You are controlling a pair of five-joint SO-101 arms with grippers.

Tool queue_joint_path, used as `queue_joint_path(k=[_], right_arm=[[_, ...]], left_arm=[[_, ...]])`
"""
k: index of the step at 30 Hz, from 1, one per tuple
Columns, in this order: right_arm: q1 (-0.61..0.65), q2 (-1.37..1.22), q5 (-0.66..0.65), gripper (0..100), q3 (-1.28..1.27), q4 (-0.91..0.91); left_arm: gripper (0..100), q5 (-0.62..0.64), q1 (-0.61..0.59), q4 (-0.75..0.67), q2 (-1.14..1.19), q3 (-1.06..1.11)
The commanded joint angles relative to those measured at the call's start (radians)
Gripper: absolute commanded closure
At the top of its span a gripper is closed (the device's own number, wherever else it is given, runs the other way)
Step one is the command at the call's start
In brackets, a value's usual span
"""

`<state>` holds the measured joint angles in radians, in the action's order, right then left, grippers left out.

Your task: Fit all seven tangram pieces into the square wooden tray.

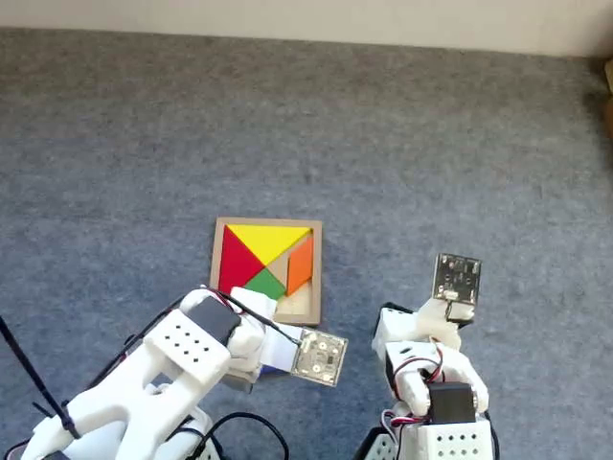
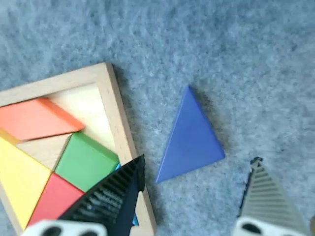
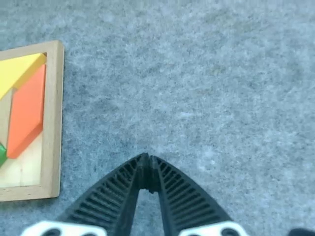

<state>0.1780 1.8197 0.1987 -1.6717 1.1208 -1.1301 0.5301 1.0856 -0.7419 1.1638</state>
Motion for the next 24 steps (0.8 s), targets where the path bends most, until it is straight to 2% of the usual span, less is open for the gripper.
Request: queue_joint_path(k=[1,4,9,15,24], right_arm=[[-0.018,0.007,-0.009,99.2,-0.117,-0.025],[-0.018,0.007,-0.009,99.2,-0.117,-0.025],[-0.018,0.007,-0.009,99.2,-0.117,-0.025],[-0.018,0.007,-0.009,99.2,-0.117,-0.025],[-0.018,0.007,-0.009,99.2,-0.117,-0.027]], left_arm=[[68,-0.018,0.039,-0.015,-0.016,-0.002],[68,-0.021,0.039,-0.02,0.047,-0.012],[68,-0.015,0.033,-0.138,0.237,-0.022],[69,-0.014,0.03,-0.101,0.349,-0.11],[89,-0.002,0.03,-0.095,0.361,-0.105]])
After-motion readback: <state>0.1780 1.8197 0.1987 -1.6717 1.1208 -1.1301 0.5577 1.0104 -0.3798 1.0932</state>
